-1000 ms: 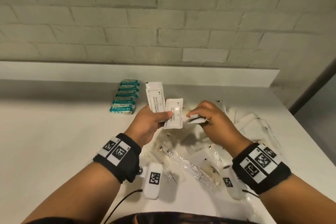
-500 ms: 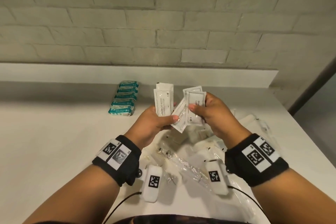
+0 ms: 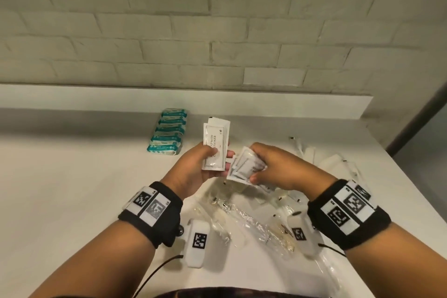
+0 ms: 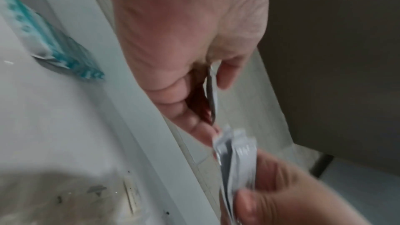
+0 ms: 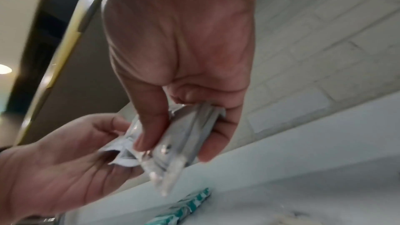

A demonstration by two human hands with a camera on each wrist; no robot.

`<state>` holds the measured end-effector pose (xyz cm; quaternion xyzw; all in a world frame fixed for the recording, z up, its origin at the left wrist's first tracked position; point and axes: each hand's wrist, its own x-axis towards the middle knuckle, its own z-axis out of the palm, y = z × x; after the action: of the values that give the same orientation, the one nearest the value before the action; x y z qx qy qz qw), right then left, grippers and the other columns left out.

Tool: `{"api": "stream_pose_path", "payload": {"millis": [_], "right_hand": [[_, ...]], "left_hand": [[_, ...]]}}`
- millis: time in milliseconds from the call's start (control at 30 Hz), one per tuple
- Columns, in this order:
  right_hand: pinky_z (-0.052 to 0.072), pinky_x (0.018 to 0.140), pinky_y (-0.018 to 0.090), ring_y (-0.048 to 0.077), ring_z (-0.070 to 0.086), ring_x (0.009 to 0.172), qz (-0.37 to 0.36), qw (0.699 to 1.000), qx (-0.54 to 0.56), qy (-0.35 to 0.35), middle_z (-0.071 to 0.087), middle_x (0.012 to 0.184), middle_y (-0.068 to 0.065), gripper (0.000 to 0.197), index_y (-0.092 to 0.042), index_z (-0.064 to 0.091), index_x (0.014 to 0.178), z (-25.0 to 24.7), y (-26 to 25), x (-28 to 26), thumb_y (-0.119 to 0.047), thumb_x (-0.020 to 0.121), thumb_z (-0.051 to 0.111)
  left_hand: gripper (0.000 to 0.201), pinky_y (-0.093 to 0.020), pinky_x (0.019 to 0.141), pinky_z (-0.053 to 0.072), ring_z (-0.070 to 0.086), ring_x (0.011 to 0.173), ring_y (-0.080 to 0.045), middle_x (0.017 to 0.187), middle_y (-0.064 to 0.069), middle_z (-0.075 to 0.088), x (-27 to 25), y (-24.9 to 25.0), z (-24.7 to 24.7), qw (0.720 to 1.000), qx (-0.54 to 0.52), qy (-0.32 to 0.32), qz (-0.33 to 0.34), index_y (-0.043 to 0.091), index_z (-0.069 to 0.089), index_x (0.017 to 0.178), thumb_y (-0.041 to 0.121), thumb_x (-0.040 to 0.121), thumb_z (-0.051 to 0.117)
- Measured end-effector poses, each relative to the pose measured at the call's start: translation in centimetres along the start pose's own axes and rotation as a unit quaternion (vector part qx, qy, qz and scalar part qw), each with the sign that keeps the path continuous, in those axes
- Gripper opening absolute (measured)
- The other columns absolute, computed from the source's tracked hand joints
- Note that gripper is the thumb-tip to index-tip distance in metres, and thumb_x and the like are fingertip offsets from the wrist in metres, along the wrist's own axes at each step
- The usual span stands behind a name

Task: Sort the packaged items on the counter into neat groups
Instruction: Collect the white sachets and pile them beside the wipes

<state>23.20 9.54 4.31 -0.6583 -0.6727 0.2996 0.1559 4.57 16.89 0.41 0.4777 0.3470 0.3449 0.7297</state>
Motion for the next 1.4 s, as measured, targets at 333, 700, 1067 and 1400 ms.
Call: {"api": "stream_pose_path", "payload": {"millis": [333,700,1067,1400], "right_hand": [[0.039,0.090,0.032,0.017,0.044,0.109,-0.240,0.922,-0.290,0.089,0.052,0.118,-0.004,0.023,-0.022,0.060,0.097,-0.7,-2.1,0.4,-0.032,0.079,0.071],[0.043,0.092,0.024,0.010,0.047,0.108,-0.098,0.993,-0.051,0.033,0.044,0.123,-0.010,0.028,-0.025,0.056,0.103,1.2,0.0,0.9,-0.020,0.081,0.072],[0.056,0.074,0.030,0.014,0.066,0.083,0.009,0.944,0.276,0.181,0.069,0.090,-0.006,0.020,-0.017,0.062,0.108,-1.4,1.9,-1.0,-0.012,0.089,0.063],[0.043,0.062,0.021,0.013,0.059,0.066,-0.050,0.951,0.305,-0.027,0.069,0.076,-0.002,0.013,-0.008,0.064,0.101,-2.2,0.1,0.1,-0.006,0.088,0.063]], "left_hand": [[0.011,-0.023,0.051,0.052,0.062,0.060,-0.019,0.074,-0.009,0.067,-0.2,-0.3,0.4,0.964,0.267,0.007,0.012,0.010,0.065,0.086,0.004,0.080,0.071],[0.018,-0.021,0.050,0.053,0.067,0.059,-0.014,0.080,-0.003,0.073,-0.6,0.2,-0.1,0.987,0.159,-0.028,0.015,0.017,0.062,0.100,0.006,0.086,0.065],[0.051,-0.012,0.102,0.030,0.049,0.118,-0.012,0.126,0.005,0.056,0.9,-0.6,-1.9,0.824,0.499,0.057,0.263,0.041,0.056,0.124,0.001,0.092,0.056],[0.041,-0.051,0.093,0.047,0.047,0.121,-0.034,0.146,-0.007,0.044,0.9,0.1,0.4,0.654,0.579,0.050,0.484,0.024,0.072,0.096,-0.010,0.073,0.068]]}}
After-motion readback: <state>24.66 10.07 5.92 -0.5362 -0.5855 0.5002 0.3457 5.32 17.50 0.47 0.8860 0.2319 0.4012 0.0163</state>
